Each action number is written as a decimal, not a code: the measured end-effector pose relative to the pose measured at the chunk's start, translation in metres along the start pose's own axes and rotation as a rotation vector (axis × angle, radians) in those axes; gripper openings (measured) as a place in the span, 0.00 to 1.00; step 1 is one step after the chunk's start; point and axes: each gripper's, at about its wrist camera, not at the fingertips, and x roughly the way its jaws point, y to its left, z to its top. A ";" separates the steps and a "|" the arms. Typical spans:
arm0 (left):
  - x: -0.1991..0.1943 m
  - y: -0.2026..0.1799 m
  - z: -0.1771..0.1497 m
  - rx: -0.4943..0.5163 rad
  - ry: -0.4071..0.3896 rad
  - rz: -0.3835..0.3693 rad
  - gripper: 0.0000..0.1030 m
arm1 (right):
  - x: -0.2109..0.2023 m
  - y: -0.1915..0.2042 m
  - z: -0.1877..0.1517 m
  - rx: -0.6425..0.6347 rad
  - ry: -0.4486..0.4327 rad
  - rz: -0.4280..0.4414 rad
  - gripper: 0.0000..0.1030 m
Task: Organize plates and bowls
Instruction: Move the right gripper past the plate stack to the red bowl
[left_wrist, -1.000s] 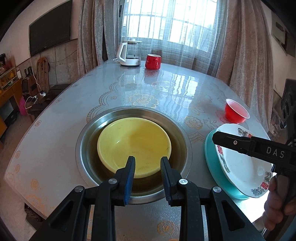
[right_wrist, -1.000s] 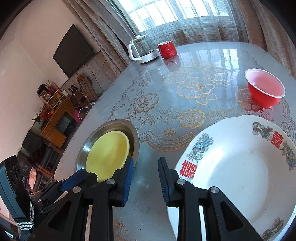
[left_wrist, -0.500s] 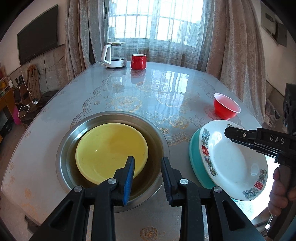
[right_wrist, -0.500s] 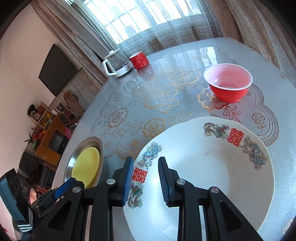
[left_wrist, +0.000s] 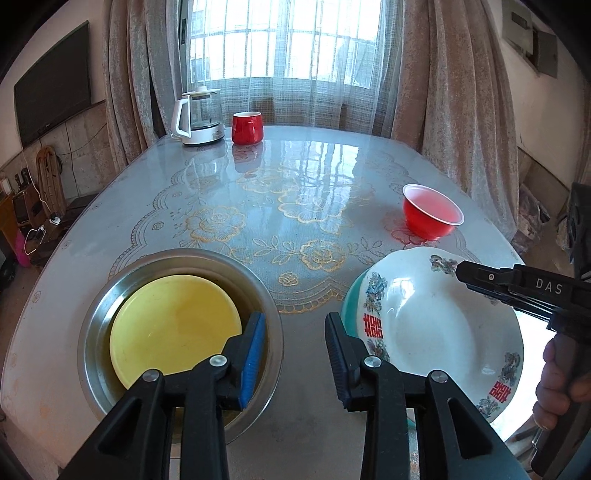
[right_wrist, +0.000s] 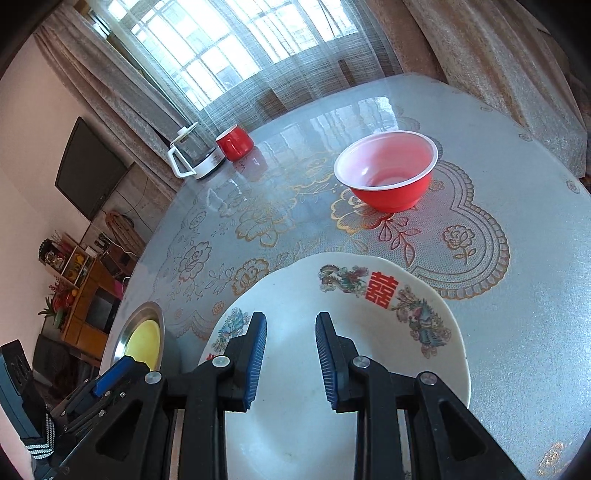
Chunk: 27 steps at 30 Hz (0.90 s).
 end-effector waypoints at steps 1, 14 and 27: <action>0.001 -0.002 0.002 0.003 0.002 -0.002 0.38 | -0.001 -0.003 0.001 0.007 -0.004 -0.003 0.27; 0.026 -0.027 0.025 0.033 0.033 -0.029 0.39 | -0.006 -0.037 0.024 0.058 -0.039 -0.054 0.27; 0.068 -0.055 0.066 -0.009 0.128 -0.115 0.39 | -0.009 -0.074 0.061 0.123 -0.096 -0.101 0.27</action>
